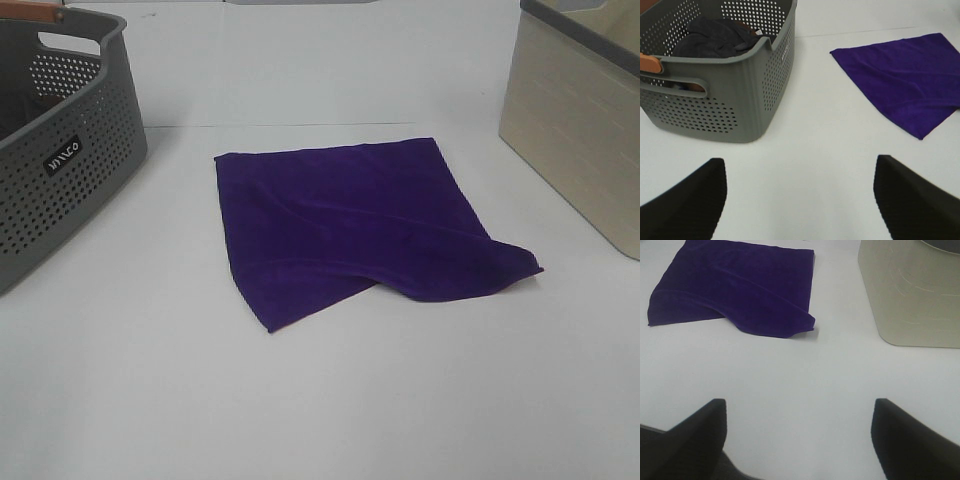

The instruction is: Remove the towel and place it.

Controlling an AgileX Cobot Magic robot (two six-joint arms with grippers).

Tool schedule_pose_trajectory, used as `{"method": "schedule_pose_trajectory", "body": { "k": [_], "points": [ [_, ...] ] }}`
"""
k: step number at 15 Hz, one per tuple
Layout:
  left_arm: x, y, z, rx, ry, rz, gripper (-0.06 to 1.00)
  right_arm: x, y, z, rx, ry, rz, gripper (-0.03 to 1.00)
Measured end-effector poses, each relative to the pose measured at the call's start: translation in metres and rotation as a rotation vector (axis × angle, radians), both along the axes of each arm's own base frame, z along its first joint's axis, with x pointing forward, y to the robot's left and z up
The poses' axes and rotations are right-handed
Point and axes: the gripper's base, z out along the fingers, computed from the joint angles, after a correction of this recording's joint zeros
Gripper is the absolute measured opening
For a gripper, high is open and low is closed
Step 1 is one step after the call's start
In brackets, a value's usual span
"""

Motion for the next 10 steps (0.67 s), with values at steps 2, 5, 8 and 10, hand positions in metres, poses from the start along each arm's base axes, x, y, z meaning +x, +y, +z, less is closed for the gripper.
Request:
{"method": "schedule_pose_trajectory", "body": {
  "k": [2,5,8,10],
  "points": [
    [-0.0047,0.0009,-0.002,-0.003,-0.015,0.0,0.74,-0.0001,0.0,0.0,0.0,-0.001,0.0,0.71],
    [-0.0045,0.0005,-0.0046,-0.003,-0.004,-0.004,0.74,-0.0001,0.0,0.0,0.0,-0.001,0.0,0.71],
    [-0.0038,0.0003,-0.0063,0.016,-0.001,-0.013,0.74,-0.0001,0.0,0.0,0.0,-0.001,0.0,0.71],
    [-0.0036,0.0003,-0.0069,0.022,0.001,-0.016,0.74,-0.0001,0.0,0.0001,0.0,-0.002,0.0,0.71]
  ]
}}
